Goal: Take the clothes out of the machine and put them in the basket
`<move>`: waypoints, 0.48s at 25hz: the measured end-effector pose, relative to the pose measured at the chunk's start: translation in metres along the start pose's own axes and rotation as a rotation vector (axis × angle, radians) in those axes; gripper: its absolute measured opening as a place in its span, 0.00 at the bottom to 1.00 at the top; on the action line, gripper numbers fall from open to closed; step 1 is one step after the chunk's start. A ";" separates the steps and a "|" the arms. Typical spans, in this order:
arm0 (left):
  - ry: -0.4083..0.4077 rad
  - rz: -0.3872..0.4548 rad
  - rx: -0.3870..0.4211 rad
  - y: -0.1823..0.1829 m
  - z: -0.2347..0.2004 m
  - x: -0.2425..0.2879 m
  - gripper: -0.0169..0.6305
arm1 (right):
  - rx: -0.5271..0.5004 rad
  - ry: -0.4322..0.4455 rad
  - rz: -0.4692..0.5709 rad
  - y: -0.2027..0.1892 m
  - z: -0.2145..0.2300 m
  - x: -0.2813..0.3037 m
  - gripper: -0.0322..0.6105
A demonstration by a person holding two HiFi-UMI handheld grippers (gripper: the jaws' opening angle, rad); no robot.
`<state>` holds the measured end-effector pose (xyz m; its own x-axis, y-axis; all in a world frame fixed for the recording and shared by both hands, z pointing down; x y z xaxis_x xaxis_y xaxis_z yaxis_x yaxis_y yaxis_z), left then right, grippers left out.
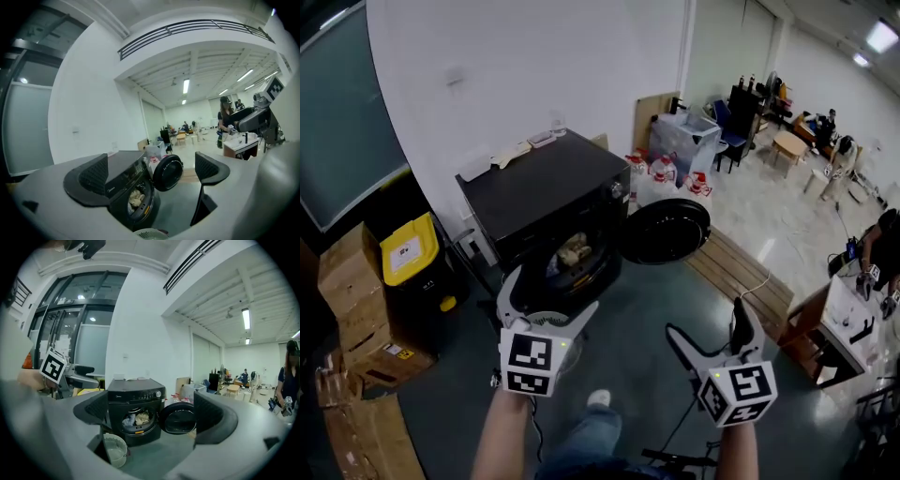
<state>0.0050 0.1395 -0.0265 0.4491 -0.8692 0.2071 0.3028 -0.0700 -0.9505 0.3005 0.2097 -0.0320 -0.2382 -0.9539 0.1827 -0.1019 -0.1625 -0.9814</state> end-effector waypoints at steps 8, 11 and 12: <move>0.004 -0.042 -0.030 -0.014 -0.069 0.105 0.90 | -0.006 -0.002 -0.043 0.011 0.016 0.126 0.93; 0.021 -0.055 -0.058 -0.022 -0.095 0.134 0.90 | -0.010 0.008 -0.060 0.012 0.016 0.166 0.93; 0.027 -0.059 -0.066 -0.024 -0.102 0.142 0.90 | -0.010 0.008 -0.065 0.012 0.016 0.177 0.93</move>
<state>-0.0245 -0.0317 0.0024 0.4085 -0.8756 0.2579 0.2716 -0.1531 -0.9501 0.2728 0.0346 -0.0120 -0.2389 -0.9391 0.2470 -0.1268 -0.2220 -0.9668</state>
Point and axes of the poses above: the fingertips, and each gripper's own axes: x forward along the fingers, z to its right, y out of its top, the point moved 10 cm from there along -x, backward along the fingers, and after that the axes turned 3 degrees about -y, right-handed, at the moved point
